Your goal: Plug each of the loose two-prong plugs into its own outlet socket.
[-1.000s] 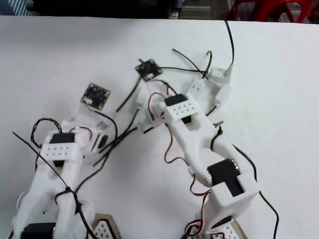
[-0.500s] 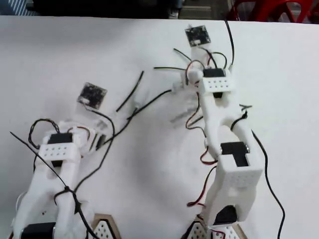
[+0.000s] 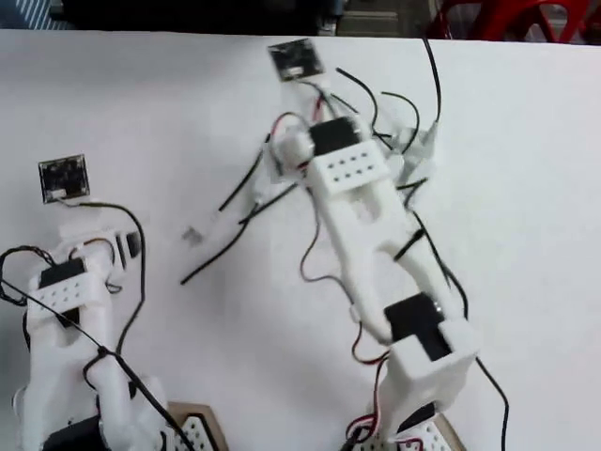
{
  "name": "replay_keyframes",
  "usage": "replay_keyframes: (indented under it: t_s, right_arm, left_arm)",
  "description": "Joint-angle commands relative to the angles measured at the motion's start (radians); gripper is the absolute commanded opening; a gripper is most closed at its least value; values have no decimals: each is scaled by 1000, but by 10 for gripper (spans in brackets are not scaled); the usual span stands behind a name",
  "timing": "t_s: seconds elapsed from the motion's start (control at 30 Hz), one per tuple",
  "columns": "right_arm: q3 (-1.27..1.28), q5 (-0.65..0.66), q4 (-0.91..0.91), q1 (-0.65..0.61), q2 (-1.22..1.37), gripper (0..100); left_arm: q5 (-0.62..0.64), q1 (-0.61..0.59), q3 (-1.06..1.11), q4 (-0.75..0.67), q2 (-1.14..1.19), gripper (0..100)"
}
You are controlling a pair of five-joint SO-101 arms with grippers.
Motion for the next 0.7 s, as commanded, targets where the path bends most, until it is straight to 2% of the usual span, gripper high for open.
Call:
replay_keyframes:
  t_s: [0.0,0.2,0.3,0.5,0.67]
  right_arm:
    - [-43,-150,12,-119,-36,170]
    - [-51,-339,-47,-285,97,170]
    - [-51,-393,-119,-335,170,170]
    - [-52,-470,-246,-354,268,169]
    - [-61,-500,-263,-337,334,169]
  left_arm:
    - [17,-15,-51,-23,-45,255]
    - [17,-15,-51,-23,-45,255]
    - [15,-15,-51,-23,-45,255]
    - [14,-15,-51,-23,-45,255]
    - [12,-12,-51,-23,-45,255]
